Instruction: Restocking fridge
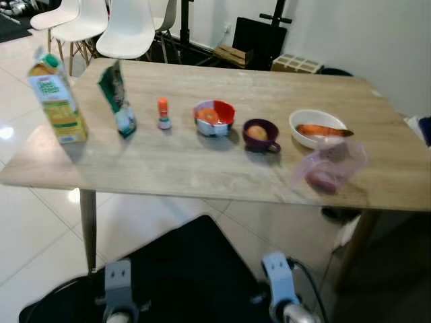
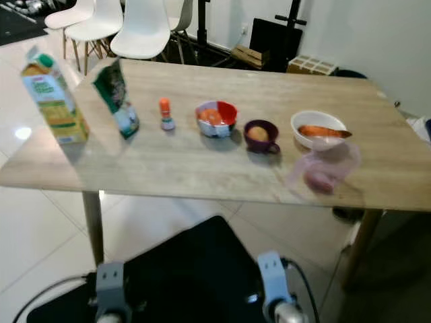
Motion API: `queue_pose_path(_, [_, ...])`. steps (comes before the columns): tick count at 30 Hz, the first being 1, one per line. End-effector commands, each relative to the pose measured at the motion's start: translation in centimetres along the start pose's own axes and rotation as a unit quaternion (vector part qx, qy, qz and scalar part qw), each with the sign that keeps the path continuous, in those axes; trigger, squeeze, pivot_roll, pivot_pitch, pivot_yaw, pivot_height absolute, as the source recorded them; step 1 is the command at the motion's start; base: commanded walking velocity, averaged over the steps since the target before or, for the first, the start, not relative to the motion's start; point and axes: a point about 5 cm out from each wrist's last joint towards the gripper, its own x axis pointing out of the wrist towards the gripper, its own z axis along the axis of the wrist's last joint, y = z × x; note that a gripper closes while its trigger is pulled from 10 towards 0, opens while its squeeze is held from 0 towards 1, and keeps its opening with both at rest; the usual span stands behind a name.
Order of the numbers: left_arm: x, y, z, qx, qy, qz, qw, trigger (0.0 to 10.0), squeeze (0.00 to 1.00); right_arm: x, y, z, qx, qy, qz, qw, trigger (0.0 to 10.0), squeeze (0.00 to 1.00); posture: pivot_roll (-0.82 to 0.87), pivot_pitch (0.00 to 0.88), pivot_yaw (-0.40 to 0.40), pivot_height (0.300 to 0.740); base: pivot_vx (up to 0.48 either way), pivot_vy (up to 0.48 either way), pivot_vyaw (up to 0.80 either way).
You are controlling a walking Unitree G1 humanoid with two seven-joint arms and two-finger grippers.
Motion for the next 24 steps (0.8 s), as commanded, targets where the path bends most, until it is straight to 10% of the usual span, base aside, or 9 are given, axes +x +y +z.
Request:
queue_pose_path(1, [-0.09, -0.1, -0.25, 0.0, 0.008, -0.003, 1.0, 10.0, 0.0, -0.02, 0.11, -0.15, 0.004, 0.002, -0.003, 1.0, 10.0, 0.0, -0.04, 0.088, -0.051, 0.74, 0.0, 0.0, 0.0])
queue_pose_path(24, [-0.29, 0.08, -0.43, 0.026, 0.004, -0.02, 0.999, 10.0, 0.0, -0.06, 0.26, -0.28, 0.002, 0.003, -0.002, 1.0, 10.0, 0.0, -0.04, 0.091, -0.046, 0.74, 0.0, -0.063, 0.0])
